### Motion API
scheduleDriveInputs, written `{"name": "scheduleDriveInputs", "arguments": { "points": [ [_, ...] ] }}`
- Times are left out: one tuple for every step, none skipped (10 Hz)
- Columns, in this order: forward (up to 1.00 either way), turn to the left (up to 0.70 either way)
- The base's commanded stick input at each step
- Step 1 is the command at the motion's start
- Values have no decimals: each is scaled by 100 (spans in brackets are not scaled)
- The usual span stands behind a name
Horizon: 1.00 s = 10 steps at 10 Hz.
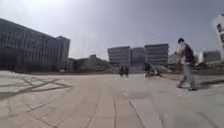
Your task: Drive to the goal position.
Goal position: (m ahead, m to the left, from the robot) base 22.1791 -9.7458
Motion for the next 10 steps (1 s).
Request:
{"name": "scheduleDriveInputs", "arguments": {
  "points": [
    [85,-14],
    [85,0],
    [85,0],
    [85,0],
    [85,0],
    [85,0],
    [85,0],
    [85,0],
    [85,0],
    [85,0]
  ]
}}
